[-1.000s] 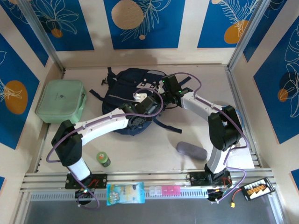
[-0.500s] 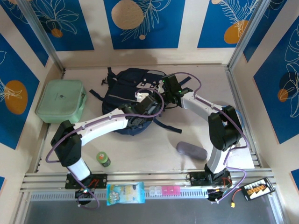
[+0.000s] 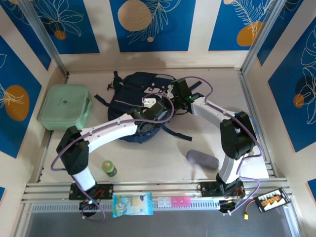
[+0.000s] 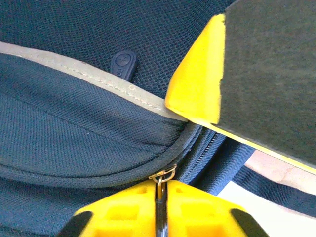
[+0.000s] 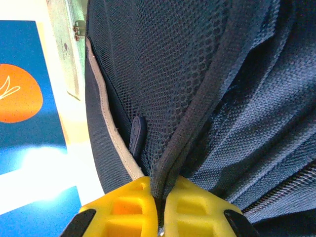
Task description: Pack the student bag
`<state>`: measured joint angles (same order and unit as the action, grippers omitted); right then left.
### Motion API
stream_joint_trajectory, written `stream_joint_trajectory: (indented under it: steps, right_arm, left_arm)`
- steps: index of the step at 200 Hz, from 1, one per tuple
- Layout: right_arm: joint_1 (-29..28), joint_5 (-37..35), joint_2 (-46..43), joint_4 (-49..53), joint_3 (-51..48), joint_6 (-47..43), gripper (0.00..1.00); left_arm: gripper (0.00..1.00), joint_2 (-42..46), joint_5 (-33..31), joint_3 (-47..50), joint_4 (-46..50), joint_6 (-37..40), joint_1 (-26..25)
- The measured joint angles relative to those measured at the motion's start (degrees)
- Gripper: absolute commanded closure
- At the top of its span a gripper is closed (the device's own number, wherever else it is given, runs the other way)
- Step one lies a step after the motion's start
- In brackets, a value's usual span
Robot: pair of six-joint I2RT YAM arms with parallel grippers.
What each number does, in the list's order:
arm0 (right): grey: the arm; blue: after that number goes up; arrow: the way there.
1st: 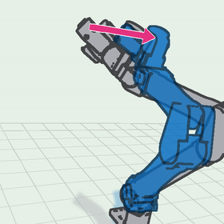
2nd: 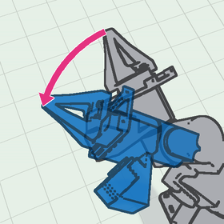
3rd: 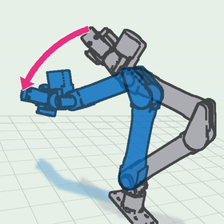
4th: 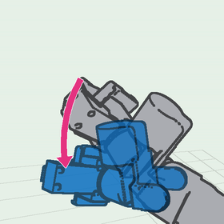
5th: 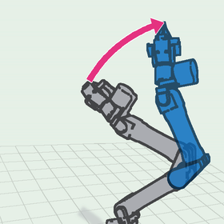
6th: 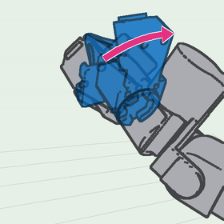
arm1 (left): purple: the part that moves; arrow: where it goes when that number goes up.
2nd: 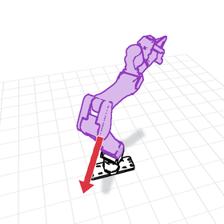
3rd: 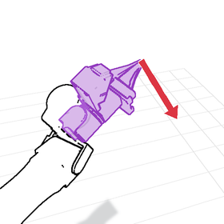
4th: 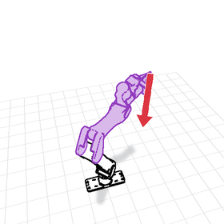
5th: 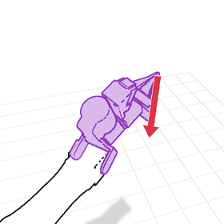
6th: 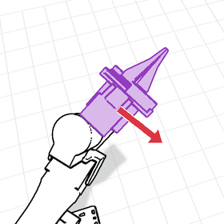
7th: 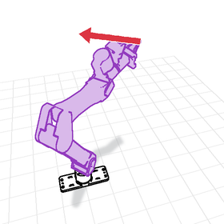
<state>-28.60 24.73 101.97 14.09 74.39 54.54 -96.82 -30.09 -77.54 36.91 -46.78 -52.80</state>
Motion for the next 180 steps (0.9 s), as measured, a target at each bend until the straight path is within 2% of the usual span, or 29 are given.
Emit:
stream_joint_trajectory:
  steps: [10, 58, 112, 139, 180]
  right_arm:
    - [0.1, 0.0, 0.0, 0.0, 0.0, 0.0, 1.00]
    - [0.6, 0.2, 0.0, -0.1, 0.0, 0.0, 1.00]
    - [1.7, -0.5, -1.0, 2.5, -1.0, -1.4, 1.00]
    - [2.1, -1.1, -1.8, 4.2, -1.0, -3.3, 1.00]
    - [5.6, -3.9, -2.7, 8.1, -1.0, -10.1, 1.00]
  left_arm:
    - [1.00, 0.2, 0.0, 0.0, 0.0, 0.1, 0.0]
    - [1.00, 1.7, 0.5, 1.0, -0.3, 0.2, 0.2]
    - [1.00, 10.7, 5.6, 10.1, -2.6, 3.0, 3.6]
    - [1.00, 14.7, 9.2, 14.0, -4.3, 7.8, 7.1]
    - [1.00, 16.0, 15.2, 15.7, -6.2, 20.0, 15.1]
